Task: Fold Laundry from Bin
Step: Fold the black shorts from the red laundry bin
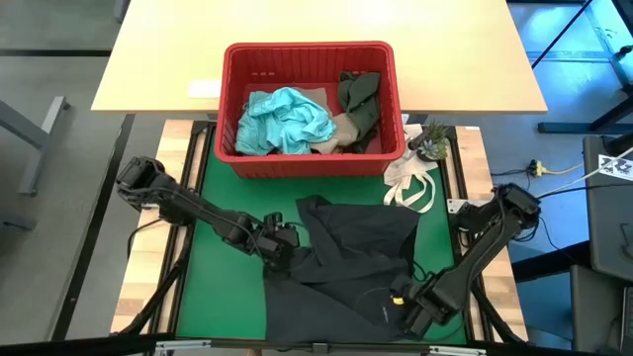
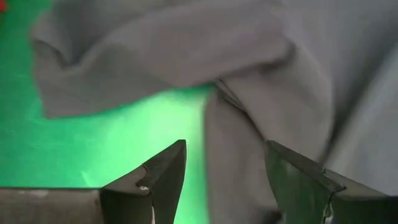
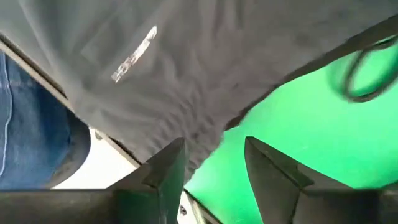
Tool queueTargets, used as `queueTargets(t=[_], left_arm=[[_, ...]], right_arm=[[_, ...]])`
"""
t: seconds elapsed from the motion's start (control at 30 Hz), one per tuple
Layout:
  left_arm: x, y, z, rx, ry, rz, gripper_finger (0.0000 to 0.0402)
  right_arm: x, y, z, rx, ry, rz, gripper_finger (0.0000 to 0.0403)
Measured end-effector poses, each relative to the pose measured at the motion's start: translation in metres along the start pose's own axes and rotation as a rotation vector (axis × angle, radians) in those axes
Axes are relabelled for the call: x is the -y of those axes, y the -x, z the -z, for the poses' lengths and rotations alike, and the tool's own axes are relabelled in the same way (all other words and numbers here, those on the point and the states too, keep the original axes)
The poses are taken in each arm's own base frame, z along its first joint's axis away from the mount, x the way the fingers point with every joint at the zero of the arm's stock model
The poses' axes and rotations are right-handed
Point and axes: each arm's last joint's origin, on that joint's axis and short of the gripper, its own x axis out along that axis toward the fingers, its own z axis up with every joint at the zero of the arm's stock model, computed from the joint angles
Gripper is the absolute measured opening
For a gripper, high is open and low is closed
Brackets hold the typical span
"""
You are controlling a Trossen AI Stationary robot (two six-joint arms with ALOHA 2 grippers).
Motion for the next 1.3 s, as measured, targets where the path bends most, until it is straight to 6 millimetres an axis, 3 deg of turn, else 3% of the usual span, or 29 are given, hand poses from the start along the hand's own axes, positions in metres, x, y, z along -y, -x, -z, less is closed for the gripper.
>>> queueTargets(t=[0.27, 0.47, 0.73, 0.87, 1.03, 1.17, 1.3], left_arm=[[-0.036, -0.011, -0.019, 0.019, -0.007, -0.099, 0.0212], [-0.062, -0.018, -0.029, 0.000, -0.043, -0.101, 0.0212], [-0.083, -0.038, -0.038, 0.007, 0.046, -0.131, 0.0212], [-0.092, -0.049, -0.040, 0.016, 0.175, -0.172, 0.0212], [-0.103, -0.052, -0.042, 0.031, 0.235, -0.242, 0.0212], [-0.106, -0.055, -0.042, 0.005, 0.278, -0.192, 0.0212], [-0.103, -0.069, -0.036, -0.054, 0.278, -0.166, 0.0211]], right_arm=[[0.028, 0.034, -0.005, 0.291, 0.004, 0.087, 0.0166], [0.044, 0.048, -0.012, 0.512, 0.015, 0.168, 0.0166], [0.058, 0.055, -0.036, 0.512, -0.035, 0.311, 0.0166], [0.061, 0.056, -0.048, 0.514, -0.017, 0.346, 0.0166], [0.063, 0.058, -0.060, 0.502, 0.001, 0.362, 0.0166], [0.064, 0.059, -0.065, 0.495, 0.013, 0.374, 0.0166], [0.065, 0.059, -0.068, 0.496, 0.021, 0.380, 0.0166]])
